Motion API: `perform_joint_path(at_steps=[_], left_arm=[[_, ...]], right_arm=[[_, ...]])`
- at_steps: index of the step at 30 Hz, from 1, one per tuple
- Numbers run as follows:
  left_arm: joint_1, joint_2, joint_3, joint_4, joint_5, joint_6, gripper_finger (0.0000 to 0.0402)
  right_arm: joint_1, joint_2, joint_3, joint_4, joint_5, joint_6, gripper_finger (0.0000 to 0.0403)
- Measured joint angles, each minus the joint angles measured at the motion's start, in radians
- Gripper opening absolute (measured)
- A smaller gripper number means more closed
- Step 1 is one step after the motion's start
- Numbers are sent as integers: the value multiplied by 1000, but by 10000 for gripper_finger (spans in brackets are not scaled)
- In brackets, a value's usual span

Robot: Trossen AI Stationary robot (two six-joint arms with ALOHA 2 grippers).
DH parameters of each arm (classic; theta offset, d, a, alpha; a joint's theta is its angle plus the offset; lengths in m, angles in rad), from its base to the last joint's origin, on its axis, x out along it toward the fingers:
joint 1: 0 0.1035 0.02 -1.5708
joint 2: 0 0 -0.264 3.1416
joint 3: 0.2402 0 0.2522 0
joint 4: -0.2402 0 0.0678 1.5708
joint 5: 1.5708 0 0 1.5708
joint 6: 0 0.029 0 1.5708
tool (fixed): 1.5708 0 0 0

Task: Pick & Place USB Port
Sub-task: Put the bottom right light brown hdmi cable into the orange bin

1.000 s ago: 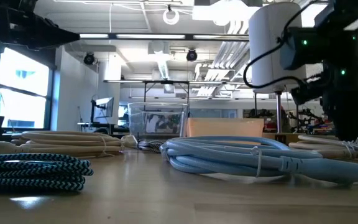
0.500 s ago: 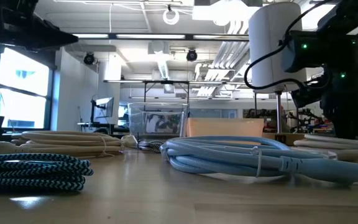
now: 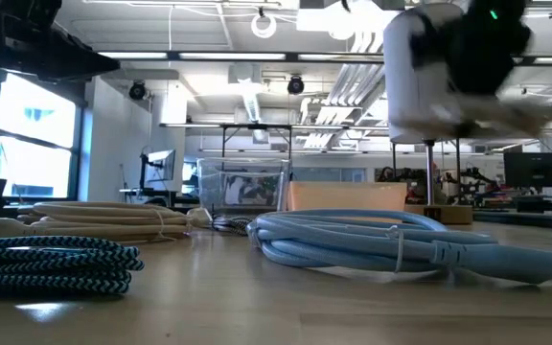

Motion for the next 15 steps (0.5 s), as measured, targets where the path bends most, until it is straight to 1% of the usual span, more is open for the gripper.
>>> perform_joint_path(at_steps=[3,5,8,12,14,15], left_arm=[[0,0,0,-1,-15,11,1],[0,0,0,-1,-25,11,1],[0,0,0,-1,-26,12,1],[0,0,0,-1,-26,12,1],[0,0,0,-1,-25,12,1],[0,0,0,-1,-25,12,1]], right_arm=[[-32,4,112,41,118,-76,28],[-77,5,168,80,168,-127,28],[-158,5,212,238,181,-212,28],[-262,9,228,477,155,-286,28],[-313,20,229,547,201,-288,28],[-336,31,229,552,239,-274,28]])
